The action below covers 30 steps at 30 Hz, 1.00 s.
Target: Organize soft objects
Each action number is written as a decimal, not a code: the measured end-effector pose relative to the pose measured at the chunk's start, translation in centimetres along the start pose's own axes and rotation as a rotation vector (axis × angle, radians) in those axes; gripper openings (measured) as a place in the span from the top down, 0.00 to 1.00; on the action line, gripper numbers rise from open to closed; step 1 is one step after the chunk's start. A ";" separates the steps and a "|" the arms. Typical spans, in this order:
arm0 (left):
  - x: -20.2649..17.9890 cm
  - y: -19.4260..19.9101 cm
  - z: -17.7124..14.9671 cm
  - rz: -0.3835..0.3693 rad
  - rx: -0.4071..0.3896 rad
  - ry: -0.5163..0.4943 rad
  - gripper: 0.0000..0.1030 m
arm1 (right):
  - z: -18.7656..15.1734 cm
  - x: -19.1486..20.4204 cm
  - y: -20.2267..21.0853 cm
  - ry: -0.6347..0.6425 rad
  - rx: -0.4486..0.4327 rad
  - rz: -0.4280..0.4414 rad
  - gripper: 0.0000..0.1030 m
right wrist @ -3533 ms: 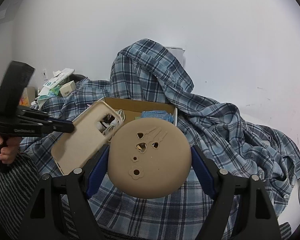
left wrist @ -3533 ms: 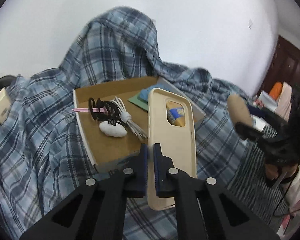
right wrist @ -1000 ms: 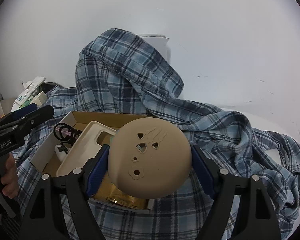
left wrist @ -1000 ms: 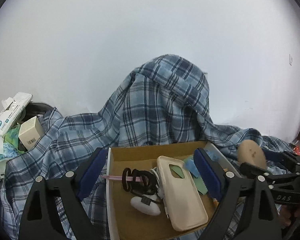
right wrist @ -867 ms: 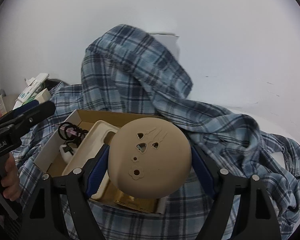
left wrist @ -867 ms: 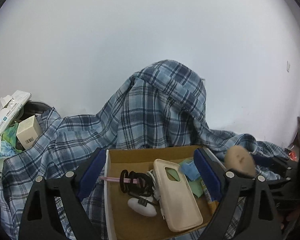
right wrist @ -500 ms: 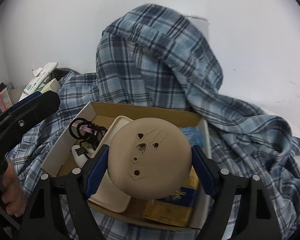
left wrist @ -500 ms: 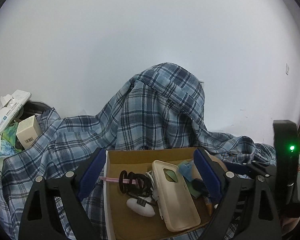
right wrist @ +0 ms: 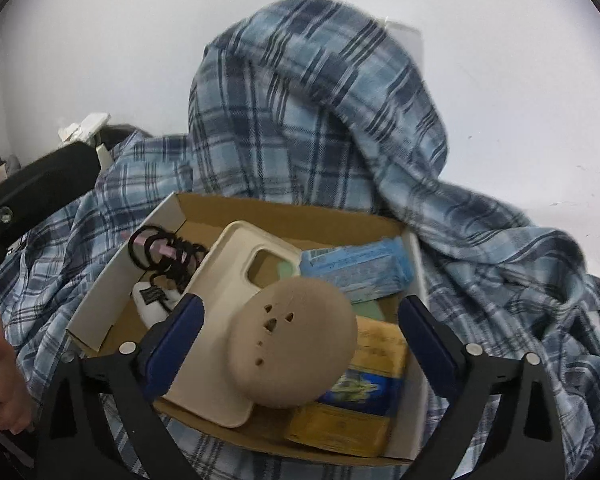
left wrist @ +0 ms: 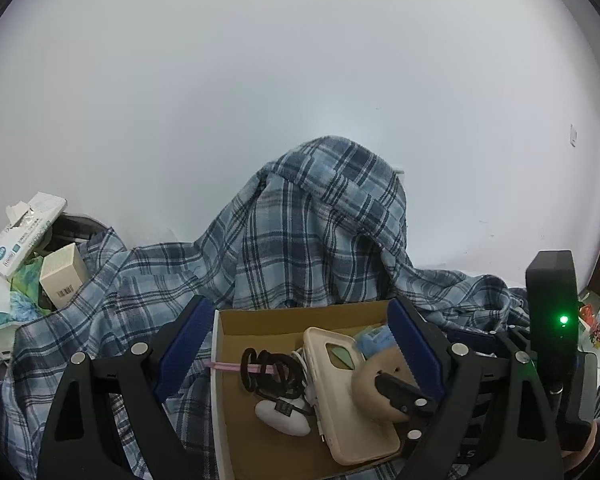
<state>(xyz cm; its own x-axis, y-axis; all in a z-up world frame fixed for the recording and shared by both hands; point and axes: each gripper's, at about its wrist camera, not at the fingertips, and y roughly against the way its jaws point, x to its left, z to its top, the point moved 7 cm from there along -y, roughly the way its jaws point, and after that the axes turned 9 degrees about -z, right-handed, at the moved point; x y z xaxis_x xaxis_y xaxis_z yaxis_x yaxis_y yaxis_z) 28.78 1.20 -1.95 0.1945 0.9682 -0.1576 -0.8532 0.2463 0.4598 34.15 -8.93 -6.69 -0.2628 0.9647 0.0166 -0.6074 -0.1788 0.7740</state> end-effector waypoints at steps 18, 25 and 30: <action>-4.3 9.5 5.0 0.045 -0.155 -0.119 0.12 | 4.6 -5.0 12.8 -0.075 -0.323 -0.111 0.01; -4.5 13.3 4.1 0.045 -0.198 -0.089 0.12 | 4.2 -6.1 18.0 -0.119 -0.440 -0.130 0.01; -4.0 15.0 2.7 0.068 -0.221 -0.096 0.12 | 2.6 -6.2 19.4 -0.134 -0.476 -0.117 0.01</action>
<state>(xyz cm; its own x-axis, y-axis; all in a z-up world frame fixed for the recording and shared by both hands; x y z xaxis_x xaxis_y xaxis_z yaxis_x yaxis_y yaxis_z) 16.51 1.16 7.91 0.1689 0.9846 -0.0445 -0.9491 0.1746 0.2622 25.92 -17.88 9.89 -0.0926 0.9943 0.0521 -0.9097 -0.1058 0.4016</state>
